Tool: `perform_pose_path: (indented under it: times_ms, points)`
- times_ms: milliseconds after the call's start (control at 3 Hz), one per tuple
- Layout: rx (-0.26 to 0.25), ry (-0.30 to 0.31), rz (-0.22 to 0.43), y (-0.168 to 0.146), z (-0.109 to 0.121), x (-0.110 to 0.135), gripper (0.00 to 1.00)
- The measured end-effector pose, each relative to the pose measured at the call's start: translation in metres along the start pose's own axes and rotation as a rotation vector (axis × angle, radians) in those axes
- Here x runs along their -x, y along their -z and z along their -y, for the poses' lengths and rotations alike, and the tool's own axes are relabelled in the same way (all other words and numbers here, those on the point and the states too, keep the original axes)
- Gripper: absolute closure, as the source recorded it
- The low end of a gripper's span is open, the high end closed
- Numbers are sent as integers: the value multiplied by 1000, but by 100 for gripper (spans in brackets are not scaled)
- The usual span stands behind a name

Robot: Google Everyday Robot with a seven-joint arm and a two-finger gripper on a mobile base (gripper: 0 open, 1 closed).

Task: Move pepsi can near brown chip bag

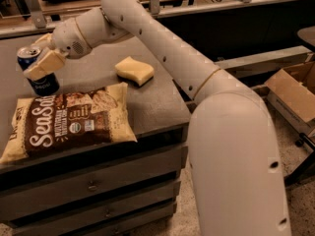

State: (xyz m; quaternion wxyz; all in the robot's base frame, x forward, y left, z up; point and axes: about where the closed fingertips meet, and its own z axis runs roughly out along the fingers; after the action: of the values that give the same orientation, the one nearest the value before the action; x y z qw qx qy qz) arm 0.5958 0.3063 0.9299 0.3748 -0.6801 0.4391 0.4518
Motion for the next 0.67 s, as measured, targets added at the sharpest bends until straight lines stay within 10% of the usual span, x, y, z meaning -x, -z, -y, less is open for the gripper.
perform_pose_path:
  times_ms: [667]
  points:
    - [-22, -15, -74, 0, -18, -16, 82]
